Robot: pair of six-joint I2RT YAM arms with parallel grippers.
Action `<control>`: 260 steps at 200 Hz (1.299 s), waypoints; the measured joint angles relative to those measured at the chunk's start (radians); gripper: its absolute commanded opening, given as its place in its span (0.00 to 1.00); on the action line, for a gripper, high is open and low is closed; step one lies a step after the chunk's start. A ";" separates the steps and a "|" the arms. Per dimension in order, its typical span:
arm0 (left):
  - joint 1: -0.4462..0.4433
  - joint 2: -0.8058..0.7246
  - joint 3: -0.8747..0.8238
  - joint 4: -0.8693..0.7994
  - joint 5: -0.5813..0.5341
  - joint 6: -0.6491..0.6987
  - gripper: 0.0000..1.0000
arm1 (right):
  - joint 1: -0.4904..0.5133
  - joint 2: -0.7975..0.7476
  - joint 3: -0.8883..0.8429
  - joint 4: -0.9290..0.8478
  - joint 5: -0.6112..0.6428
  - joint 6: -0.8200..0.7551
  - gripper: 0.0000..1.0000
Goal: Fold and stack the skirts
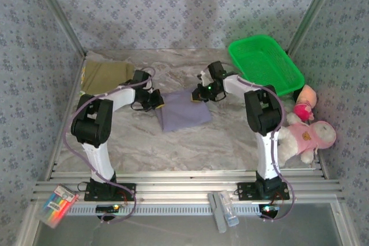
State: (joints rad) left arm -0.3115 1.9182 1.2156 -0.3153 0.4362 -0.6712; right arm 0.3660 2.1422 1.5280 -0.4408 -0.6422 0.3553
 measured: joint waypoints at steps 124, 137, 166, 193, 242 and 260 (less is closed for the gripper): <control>-0.003 0.027 0.014 -0.061 -0.017 0.035 0.02 | -0.037 -0.080 -0.090 0.082 0.023 0.084 0.28; -0.003 0.027 0.014 -0.062 -0.018 0.035 0.02 | -0.037 -0.090 -0.090 0.096 0.022 0.077 0.18; -0.003 0.027 0.014 -0.067 -0.022 0.035 0.02 | -0.034 -0.087 -0.074 0.109 -0.001 0.054 0.23; -0.003 0.027 0.014 -0.067 -0.023 0.035 0.02 | -0.027 -0.034 0.025 0.082 0.003 0.015 0.36; -0.003 0.027 0.014 -0.067 -0.024 0.035 0.00 | -0.018 0.025 0.067 0.041 0.006 -0.043 0.21; -0.003 0.027 0.013 -0.067 -0.024 0.035 0.00 | -0.013 0.027 0.058 0.036 0.008 -0.054 0.06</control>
State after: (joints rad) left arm -0.3141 1.9457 1.2289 -0.3820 0.4122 -0.6361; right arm 0.3527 2.1693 1.5856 -0.4046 -0.6342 0.3016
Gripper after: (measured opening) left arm 0.052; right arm 0.131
